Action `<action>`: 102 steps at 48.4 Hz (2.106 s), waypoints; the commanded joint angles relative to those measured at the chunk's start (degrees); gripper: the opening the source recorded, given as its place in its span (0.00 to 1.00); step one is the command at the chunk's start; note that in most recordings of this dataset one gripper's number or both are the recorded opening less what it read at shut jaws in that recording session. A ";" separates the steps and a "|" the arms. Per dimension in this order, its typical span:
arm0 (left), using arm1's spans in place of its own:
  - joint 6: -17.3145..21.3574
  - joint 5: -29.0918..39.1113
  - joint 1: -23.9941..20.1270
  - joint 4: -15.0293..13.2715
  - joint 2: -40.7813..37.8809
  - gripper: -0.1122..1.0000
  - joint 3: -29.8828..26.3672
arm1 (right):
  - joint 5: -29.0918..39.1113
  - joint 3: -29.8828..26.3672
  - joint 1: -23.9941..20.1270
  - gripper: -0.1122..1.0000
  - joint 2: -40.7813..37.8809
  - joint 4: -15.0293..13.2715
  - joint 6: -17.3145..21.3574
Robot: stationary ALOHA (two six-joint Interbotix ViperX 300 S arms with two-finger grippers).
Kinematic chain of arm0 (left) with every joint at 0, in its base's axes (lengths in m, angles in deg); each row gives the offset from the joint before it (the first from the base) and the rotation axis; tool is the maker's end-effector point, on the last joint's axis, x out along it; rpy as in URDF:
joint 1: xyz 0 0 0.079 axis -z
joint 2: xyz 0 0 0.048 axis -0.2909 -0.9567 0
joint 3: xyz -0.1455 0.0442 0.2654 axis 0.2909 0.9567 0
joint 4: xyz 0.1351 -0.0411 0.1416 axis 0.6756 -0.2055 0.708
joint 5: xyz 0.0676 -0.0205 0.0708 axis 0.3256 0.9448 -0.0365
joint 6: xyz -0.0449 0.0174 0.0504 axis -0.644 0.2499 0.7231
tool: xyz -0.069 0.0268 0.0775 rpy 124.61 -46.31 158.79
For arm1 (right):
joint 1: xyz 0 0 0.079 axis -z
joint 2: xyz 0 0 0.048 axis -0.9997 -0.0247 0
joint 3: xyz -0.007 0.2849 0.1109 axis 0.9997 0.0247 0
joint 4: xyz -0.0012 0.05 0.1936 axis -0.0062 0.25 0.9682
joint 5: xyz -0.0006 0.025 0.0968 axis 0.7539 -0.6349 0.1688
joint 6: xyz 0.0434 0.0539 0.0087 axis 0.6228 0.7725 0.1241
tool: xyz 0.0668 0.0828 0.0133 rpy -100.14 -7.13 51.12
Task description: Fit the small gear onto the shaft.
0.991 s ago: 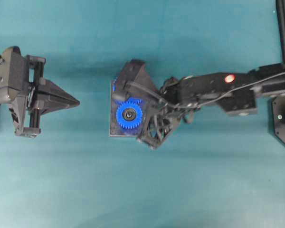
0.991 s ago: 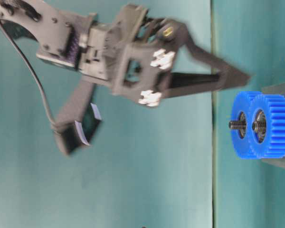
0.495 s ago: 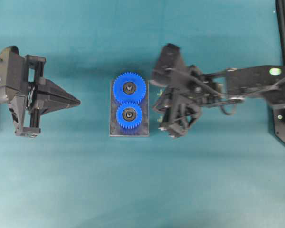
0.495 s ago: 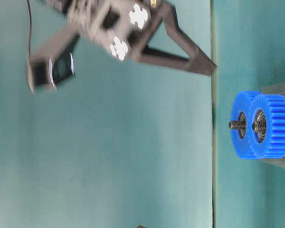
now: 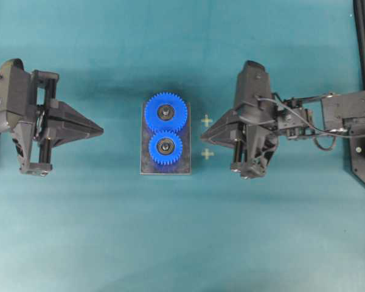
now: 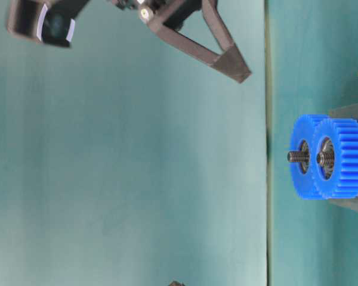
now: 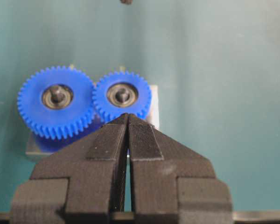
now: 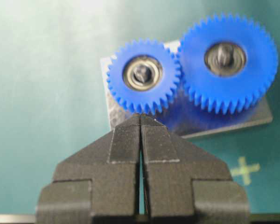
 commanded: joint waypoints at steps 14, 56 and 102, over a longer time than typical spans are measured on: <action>0.09 -0.53 0.00 0.18 0.09 0.10 -0.35 | -0.79 0.26 -0.09 0.10 1.41 -0.18 -1.14; 0.09 -0.53 0.00 0.18 0.18 0.10 -0.18 | -0.79 0.70 -0.09 0.10 1.05 0.35 -0.88; 0.00 -0.53 0.00 0.18 0.09 0.10 -0.26 | -2.55 1.76 -0.09 0.10 0.88 0.26 -0.88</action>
